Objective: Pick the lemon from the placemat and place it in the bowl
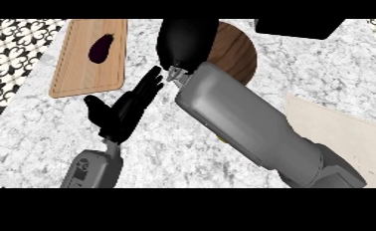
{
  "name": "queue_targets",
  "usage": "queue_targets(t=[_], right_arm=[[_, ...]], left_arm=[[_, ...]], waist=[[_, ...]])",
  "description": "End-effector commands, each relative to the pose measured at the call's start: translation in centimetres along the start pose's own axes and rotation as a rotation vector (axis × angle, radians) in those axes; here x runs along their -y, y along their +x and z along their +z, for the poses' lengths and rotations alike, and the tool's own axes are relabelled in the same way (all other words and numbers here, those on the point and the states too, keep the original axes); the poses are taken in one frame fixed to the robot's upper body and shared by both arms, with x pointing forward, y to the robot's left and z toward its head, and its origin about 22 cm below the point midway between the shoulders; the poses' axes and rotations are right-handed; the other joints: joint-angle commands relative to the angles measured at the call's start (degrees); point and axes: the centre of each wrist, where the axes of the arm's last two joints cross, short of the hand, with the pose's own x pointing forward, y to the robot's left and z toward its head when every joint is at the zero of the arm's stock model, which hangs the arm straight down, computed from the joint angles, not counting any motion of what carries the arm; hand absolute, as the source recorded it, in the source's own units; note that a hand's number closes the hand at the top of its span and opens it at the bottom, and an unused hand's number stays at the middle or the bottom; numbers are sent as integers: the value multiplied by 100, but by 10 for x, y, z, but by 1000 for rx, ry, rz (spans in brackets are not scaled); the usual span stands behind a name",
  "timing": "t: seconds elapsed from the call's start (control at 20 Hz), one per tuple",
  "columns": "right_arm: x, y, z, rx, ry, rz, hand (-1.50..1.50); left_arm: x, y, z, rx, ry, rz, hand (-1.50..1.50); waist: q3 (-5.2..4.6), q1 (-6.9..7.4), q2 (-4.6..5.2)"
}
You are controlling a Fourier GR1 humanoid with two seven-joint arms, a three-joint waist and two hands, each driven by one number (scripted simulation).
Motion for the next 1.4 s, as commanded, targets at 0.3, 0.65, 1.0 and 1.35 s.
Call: queue_targets(t=[0.3,0.65,1.0,1.35], right_arm=[[-4,10,-31,-281,-24,-87,150],[-37,-5,-57,-263,-41,-49,150],[-92,-54,-83,-300,-8,44,150],[-107,-88,-102,-510,166,-30,-150]], left_arm=[[-10,9,9,32,23,-5,0],[-11,-6,13,7,59,-8,0],[-19,0,18,19,76,-17,0],[-24,1,23,20,75,0,0]], waist=[[16,-195,40],[19,-357,74],[25,-368,118],[30,-422,102]])
